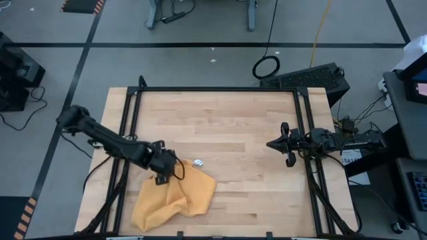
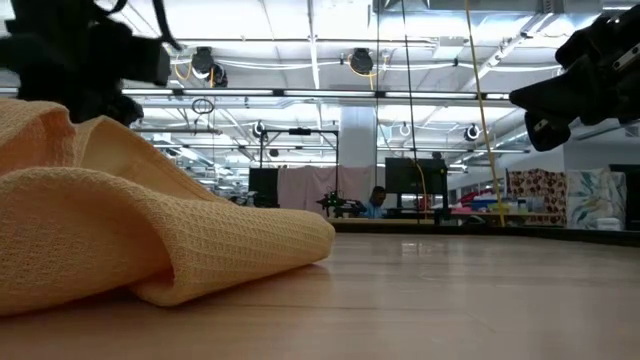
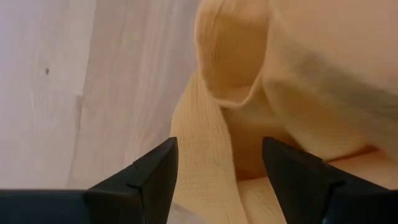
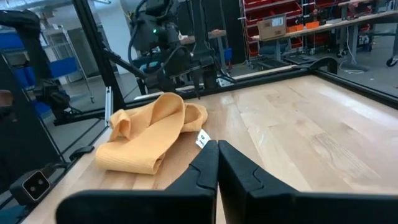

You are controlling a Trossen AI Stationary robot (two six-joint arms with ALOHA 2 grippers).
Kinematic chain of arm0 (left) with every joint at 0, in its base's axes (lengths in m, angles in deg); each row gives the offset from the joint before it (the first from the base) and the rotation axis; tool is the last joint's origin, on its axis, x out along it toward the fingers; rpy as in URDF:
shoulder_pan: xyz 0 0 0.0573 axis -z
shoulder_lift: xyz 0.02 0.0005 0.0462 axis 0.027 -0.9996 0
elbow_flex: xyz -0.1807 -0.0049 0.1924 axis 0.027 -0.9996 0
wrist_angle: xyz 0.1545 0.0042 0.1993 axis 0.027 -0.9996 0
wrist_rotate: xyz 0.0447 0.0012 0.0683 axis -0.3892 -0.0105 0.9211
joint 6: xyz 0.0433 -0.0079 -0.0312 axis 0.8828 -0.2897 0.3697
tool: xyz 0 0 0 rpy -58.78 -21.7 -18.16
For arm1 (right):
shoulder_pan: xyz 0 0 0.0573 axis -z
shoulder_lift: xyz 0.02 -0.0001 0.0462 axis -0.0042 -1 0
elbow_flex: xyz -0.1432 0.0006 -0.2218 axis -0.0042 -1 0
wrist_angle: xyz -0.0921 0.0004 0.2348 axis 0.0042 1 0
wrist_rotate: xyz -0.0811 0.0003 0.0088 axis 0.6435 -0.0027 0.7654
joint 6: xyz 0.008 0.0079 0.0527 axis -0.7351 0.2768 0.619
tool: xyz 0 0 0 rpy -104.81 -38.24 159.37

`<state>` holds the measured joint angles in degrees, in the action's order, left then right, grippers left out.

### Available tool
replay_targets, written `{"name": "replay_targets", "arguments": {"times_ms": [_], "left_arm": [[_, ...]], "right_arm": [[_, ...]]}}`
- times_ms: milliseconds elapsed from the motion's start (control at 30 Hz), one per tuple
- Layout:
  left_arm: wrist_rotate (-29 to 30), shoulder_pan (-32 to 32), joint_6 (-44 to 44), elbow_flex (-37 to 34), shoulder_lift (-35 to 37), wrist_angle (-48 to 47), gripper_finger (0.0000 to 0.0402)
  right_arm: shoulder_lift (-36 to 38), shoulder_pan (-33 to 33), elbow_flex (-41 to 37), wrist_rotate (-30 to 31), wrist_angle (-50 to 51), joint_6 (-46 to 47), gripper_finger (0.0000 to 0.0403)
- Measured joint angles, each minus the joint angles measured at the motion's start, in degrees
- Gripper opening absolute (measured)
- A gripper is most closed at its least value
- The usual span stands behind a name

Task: Roll towel
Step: Fold the yellow towel

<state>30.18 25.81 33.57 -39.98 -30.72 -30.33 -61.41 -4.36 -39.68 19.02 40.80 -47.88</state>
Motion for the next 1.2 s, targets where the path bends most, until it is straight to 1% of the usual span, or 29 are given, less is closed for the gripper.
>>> {"name": "replay_targets", "arguments": {"times_ms": [133, 200, 267, 333, 400, 500, 533, 567, 667, 800, 900, 1033, 1100, 1200], "left_arm": [[1.25, 0.64, 0.04, 0.0, -4.73, -0.02, 0.0233], [1.5, 0.6, 0.33, 0.0, -6.97, 0.19, 0.0222], [2.17, 0.58, 0.76, 0.0, -8.81, 0.51, 0.02], [3.92, 0.5, 1.44, 0.0, -10.38, 0.46, 0.0164], [6.54, 0.47, 1.62, 0.0, -11.18, 0.29, 0.0115], [10.98, 0.24, 1.62, 0.0, -10.77, 0.13, 0.0032], [12.15, 0.06, 1.57, 0.0, -10.04, 0.09, 0.0017], [12.82, -0.24, 1.62, 0.0, -8.89, 0.11, 0.0011], [15.39, -0.98, 2.34, 0.73, -5.36, -0.44, 0.0012], [17.52, -1.78, 6.18, 2.55, 0.82, -1.01, 0.0005], [19.46, -2.47, 8.85, 3.94, 5.63, -1.2, 0.0007], [21.54, -4.44, 13.49, 6.3, 10.91, -0.48, 0.0009], [22.72, -6.0, 16.05, 7.28, 12.97, 2.46, 0.0008], [23.17, -8.81, 20.03, 8.52, 14.99, 8.21, 0.0005]], "right_arm": [[-0.67, 0.0, -0.02, 0.04, 0.0, -0.02, 0.0], [-0.88, 0.0, -0.01, 0.07, 0.0, -0.01, 0.0], [-0.97, 0.0, -0.02, 0.2, -0.16, 0.07, 0.0], [-1.06, 0.0, -0.02, 0.66, -0.46, 0.4, 0.0], [-1.04, 0.0, -0.02, 1.81, -0.57, 0.92, 0.0], [-1.06, -0.02, -0.02, 3.35, -0.92, 1.39, 0.0], [-1.09, -0.06, -0.02, 3.67, -1.58, 1.47, 0.0], [-1.15, -0.11, -0.01, 4.12, -2.37, 1.68, 0.0], [-1.41, -0.13, -0.02, 4.38, -5.69, 1.83, 0.0], [-3.17, -0.13, 0.01, 4.39, -11.19, 1.38, 0.0], [-5.7, -0.13, 0.01, 4.5, -14.65, 1.0, 0.0], [-11.14, -0.11, 0.01, 6.04, -21.03, -0.53, 0.0], [-14.59, -0.11, 0.01, 6.12, -25.07, -2.53, 0.0], [-20.81, -0.11, 1.46, 5.94, -28.24, -5.54, 0.0001]]}}
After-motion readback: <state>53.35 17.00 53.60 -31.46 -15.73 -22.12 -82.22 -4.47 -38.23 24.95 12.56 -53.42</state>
